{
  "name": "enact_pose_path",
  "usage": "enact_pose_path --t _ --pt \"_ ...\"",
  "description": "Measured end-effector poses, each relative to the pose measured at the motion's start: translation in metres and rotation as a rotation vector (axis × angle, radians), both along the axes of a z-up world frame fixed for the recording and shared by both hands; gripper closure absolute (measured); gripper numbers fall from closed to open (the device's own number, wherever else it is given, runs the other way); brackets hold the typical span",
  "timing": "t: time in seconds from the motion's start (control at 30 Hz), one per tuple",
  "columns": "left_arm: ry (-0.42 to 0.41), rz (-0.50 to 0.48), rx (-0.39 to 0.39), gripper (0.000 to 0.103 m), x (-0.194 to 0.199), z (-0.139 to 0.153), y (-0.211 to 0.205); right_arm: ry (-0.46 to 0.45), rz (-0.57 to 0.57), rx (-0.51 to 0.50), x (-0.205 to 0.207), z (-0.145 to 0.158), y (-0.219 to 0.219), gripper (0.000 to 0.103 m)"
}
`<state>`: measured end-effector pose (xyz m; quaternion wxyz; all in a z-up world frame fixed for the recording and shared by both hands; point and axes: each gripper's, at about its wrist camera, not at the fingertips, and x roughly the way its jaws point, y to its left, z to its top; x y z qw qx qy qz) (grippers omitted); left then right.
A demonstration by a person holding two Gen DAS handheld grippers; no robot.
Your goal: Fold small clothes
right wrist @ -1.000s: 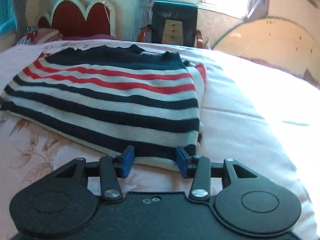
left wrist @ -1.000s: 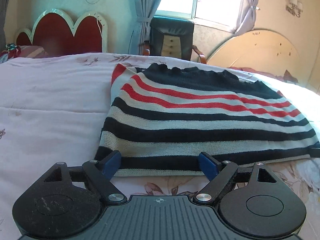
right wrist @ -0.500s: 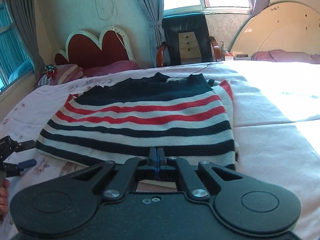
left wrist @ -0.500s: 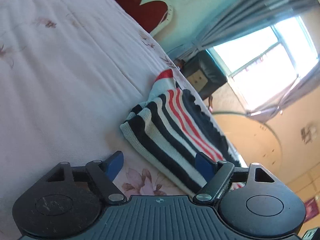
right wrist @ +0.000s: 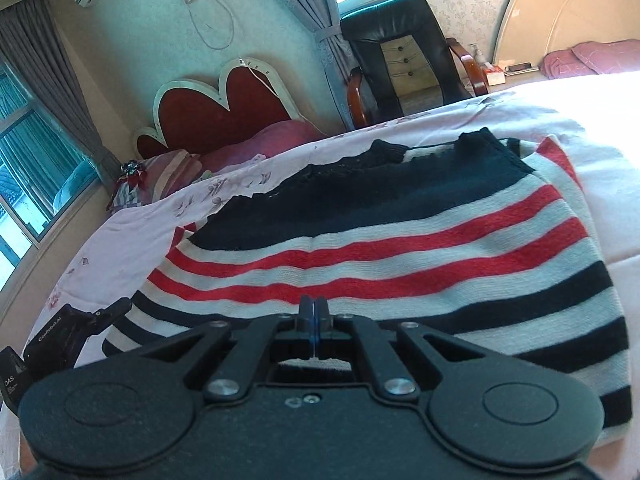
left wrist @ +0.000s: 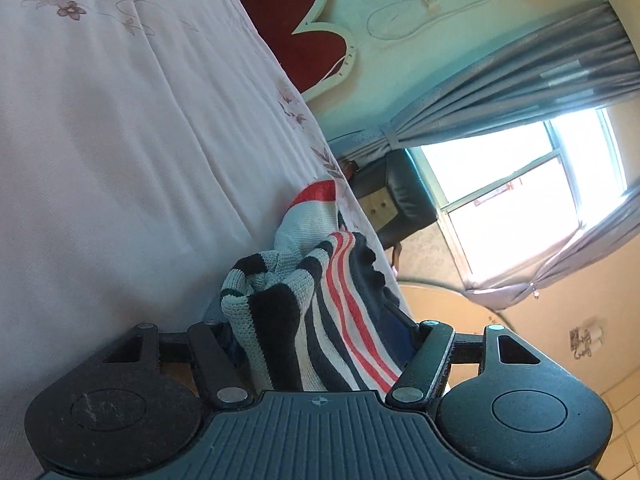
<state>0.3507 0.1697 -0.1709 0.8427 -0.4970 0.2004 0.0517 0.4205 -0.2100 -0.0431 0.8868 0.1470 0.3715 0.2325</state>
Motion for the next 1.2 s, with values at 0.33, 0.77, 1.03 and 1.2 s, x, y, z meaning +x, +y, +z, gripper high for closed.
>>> enact_pose_path --t 0.33,0.77,1.03,1.2 --pt "-0.090 0.025 -0.101 0.084 -0.007 -0.007 0.008 -0.012 0.055 -0.033 0.013 -0.005 0.030 0.101" --pt "-0.058 0.002 -0.160 0.084 0.005 -0.029 0.013 0.048 0.046 -0.057 0.019 -0.024 0.023 0.103" --pt "-0.148 -0.047 -0.136 0.084 0.004 0.001 0.009 0.035 0.061 -0.113 0.019 -0.024 0.030 0.103" --pt "-0.218 -0.140 -0.080 0.084 0.016 0.046 -0.012 0.058 0.039 -0.061 0.021 -0.028 0.023 0.103"
